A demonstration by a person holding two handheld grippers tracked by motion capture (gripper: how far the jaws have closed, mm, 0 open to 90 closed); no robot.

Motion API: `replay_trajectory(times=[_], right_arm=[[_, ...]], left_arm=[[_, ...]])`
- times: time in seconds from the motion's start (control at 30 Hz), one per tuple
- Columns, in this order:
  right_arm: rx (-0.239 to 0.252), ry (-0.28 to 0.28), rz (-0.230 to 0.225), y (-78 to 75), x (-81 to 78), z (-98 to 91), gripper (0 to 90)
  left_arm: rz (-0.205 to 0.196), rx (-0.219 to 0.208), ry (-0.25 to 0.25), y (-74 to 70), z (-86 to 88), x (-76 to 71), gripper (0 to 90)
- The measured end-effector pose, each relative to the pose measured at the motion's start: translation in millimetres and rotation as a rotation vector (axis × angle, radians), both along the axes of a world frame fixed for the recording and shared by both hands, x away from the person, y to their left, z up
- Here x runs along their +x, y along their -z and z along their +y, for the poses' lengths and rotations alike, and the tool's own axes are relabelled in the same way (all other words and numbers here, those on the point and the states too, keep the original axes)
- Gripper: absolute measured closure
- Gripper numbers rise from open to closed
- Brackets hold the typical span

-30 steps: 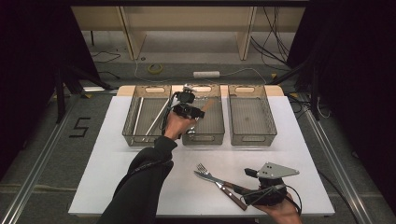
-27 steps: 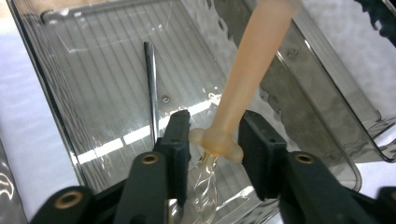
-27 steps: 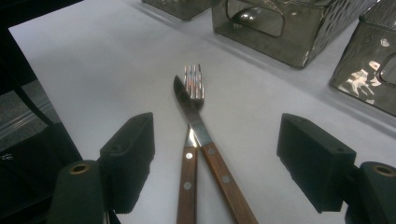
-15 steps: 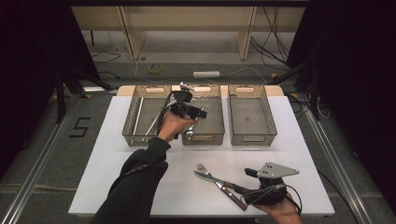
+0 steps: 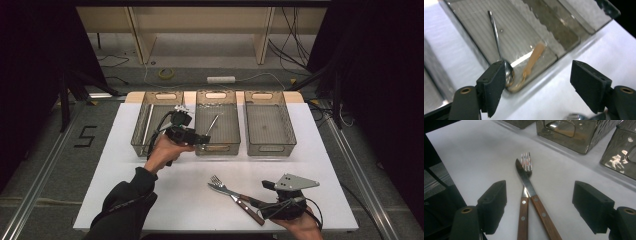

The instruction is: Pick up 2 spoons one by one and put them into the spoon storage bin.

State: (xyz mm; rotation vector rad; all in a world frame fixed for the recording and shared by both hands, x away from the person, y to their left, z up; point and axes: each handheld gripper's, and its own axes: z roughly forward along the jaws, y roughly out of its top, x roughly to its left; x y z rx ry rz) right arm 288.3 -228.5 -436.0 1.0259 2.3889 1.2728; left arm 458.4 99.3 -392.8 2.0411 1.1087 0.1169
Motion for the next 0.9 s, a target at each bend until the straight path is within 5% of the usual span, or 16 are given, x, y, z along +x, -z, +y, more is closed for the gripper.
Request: replay_trajectory(times=[0.23, 0.57, 0.9], right_arm=[[-0.010, -0.001, 0.005, 1.0, 1.3, 0.3, 28.8], [-0.022, -0.005, 0.019, 1.5, 3.4, -0.2, 28.8], [-0.075, -0.029, 0.049, 3.9, 7.2, 1.5, 29.6]], left_arm=[[-0.029, -0.042, 0.022, 10.1, 19.3, -21.1, 25.2], [-0.063, -0.031, 0.062, 22.7, 32.6, -43.9, 22.6], [-0.142, -0.054, 0.069, 25.4, 45.4, -75.3, 21.2]])
